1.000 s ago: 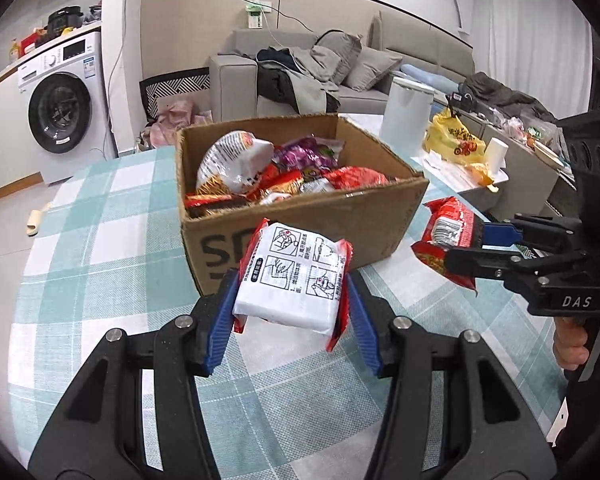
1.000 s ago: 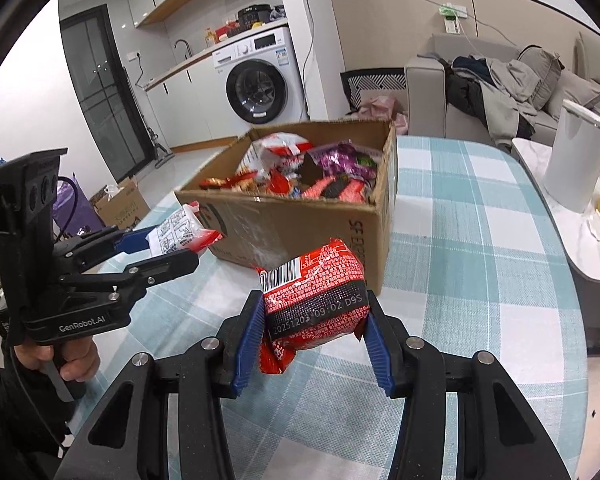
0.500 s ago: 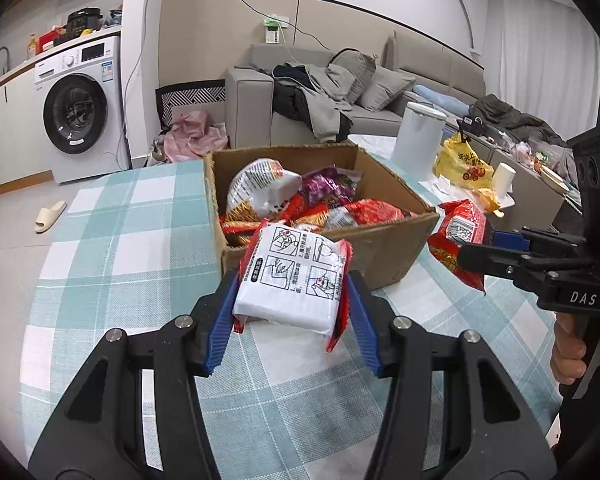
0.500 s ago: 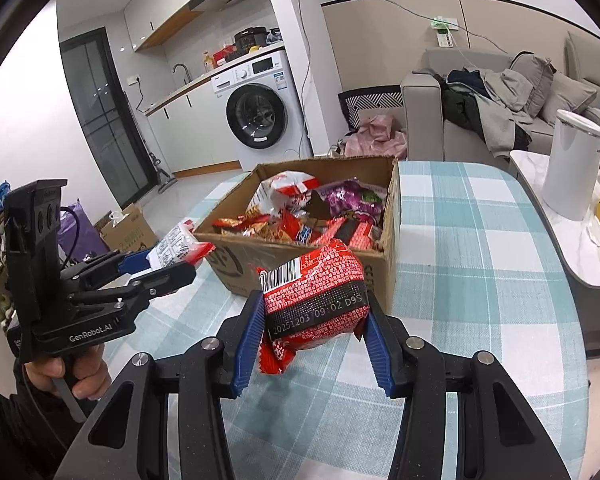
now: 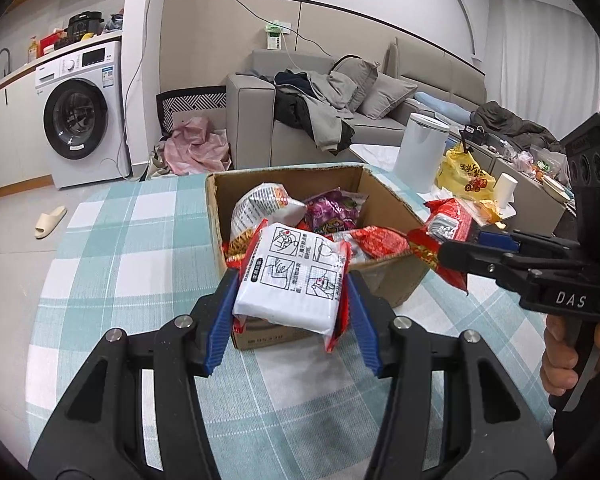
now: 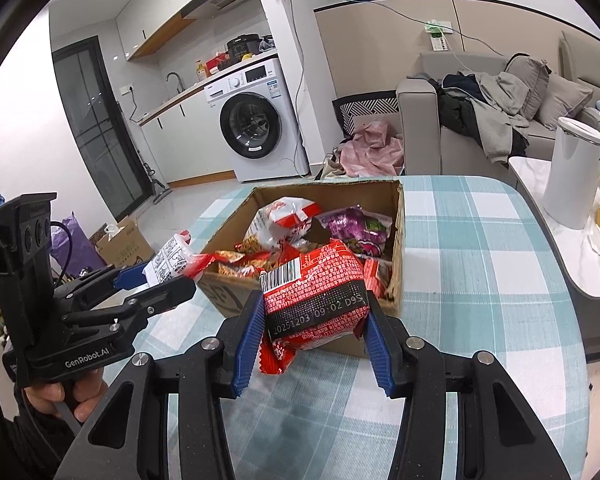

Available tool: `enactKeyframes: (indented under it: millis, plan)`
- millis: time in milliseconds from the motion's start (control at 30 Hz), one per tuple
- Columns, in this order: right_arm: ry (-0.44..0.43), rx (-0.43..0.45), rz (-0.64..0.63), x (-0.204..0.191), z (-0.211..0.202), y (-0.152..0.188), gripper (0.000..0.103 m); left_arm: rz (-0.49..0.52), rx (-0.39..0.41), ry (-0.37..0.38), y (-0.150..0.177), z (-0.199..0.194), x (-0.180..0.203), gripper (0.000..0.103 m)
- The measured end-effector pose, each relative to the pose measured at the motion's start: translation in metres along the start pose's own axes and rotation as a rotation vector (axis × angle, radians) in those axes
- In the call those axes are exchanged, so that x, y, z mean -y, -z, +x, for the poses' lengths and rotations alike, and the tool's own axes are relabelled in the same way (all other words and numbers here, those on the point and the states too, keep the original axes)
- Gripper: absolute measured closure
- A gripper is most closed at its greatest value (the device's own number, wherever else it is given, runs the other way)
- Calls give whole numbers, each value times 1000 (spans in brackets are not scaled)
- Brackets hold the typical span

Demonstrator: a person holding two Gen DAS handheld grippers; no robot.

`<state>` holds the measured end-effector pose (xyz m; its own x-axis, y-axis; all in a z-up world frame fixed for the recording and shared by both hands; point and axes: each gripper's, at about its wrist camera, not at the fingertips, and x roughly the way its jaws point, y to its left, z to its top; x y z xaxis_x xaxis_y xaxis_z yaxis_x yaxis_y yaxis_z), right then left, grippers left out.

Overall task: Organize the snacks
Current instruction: 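Lift both packets and carry them over the SF box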

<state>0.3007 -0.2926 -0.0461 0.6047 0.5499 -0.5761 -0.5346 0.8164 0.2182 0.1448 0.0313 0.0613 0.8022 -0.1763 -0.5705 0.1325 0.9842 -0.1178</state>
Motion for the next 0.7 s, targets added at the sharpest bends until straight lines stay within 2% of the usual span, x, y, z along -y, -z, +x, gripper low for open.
enactKeyframes:
  millis: [700]
  plan:
    - [12, -4, 72, 10, 33, -37, 55, 38, -36, -29, -38, 67, 10, 53]
